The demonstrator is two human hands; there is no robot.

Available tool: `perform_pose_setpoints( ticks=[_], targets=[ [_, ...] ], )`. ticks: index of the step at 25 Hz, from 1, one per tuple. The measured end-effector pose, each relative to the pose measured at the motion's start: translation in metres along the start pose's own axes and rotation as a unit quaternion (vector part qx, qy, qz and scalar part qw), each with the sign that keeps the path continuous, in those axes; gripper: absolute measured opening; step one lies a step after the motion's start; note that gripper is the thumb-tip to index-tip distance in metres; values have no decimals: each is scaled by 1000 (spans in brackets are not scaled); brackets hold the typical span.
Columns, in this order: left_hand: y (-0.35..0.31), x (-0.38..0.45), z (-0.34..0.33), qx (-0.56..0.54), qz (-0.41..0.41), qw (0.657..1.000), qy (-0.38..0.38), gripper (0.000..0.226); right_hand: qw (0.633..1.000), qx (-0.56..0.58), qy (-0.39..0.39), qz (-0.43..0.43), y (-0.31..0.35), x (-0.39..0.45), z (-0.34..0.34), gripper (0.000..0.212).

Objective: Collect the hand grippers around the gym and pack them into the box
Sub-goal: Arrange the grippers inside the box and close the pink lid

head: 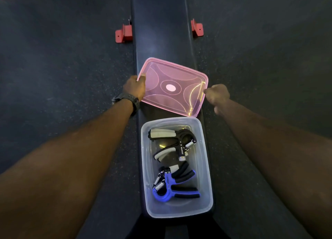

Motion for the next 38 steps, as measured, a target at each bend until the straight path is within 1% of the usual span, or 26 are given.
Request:
perform_pose_setpoints(
  ticks=[2,4,6,9,12,14,15,16,18,19,21,22,23,24,25,26,27,28,29,30,31,32,33,35,36,38],
  targets=[
    [9,4,-11,-10,23,999,25,56,999,15,33,-29,-10,7,-14,49],
    [12,7,-18,-22,23,999,23,59,997,24,64,-42,-14,8,-24,48],
    [8,6,-17,-34,25,999,13,63,999,8,37,-24,-8,9,-23,43],
    [1,-1,-10,-119,61,991,28,73,998,-14,-24,56,17,6,-7,35],
    [-11,-5,-1,-240,98,965,46,79,991,14,-46,128,52,-5,14,32],
    [-20,-9,3,-265,93,957,75,81,979,15,-51,198,78,-21,29,33],
    [-28,-16,6,-301,80,946,90,80,968,15,-55,244,91,-32,38,33],
    [-38,-26,8,-359,64,925,107,77,953,13,-54,298,103,-46,48,33],
    [-50,-42,16,-434,72,889,126,78,909,-10,-35,414,120,-83,63,33],
    [-53,-49,23,-453,84,880,118,83,882,-42,-24,469,121,-105,67,33],
    [-49,-70,35,-507,120,845,122,90,826,-124,-8,550,105,-154,69,34],
    [-44,-81,38,-529,128,828,134,81,799,-163,-2,579,89,-177,67,33],
    [-36,-94,43,-526,124,830,141,63,770,-193,12,608,69,-203,65,31],
    [-27,-110,46,-501,121,845,146,45,742,-211,39,635,47,-229,62,27],
    [-16,-128,47,-476,121,857,158,37,725,-219,67,649,24,-251,60,26],
    [-3,-145,45,-465,116,860,175,41,727,-218,84,646,4,-265,58,31],
    [11,-163,42,-467,108,856,192,48,757,-205,83,615,-13,-270,56,38],
    [24,-181,37,-480,105,846,206,53,819,-178,65,541,-30,-264,56,48],
    [38,-197,32,-482,108,844,210,56,894,-143,49,421,-49,-252,56,58],
    [52,-212,25,-483,118,843,204,59,957,-92,52,270,-70,-241,55,67],
    [65,-224,20,-477,131,850,180,60,987,-36,74,137,-91,-234,50,72],
    [78,-237,16,-460,138,866,139,61,993,9,101,61,-108,-231,43,73],
    [88,-248,15,-416,134,895,85,59,992,20,114,43,-118,-231,37,68],
    [98,-270,14,-276,80,958,0,59,992,-8,103,73,-126,-234,33,60],
    [98,-278,10,-223,49,973,-16,61,992,-25,89,87,-127,-236,32,59],
    [97,-282,0,-192,28,981,-22,58,991,-55,54,108,-128,-239,29,63]
  ],
)
Point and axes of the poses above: each hand's wrist, its own x-axis towards the middle knuckle, its own z-axis out of the back of the hand, y = z × x, the point moved 6 cm from there along x, towards the middle knuckle, and after that the axes turned 1 degree about -y, right-handed, at the moved point
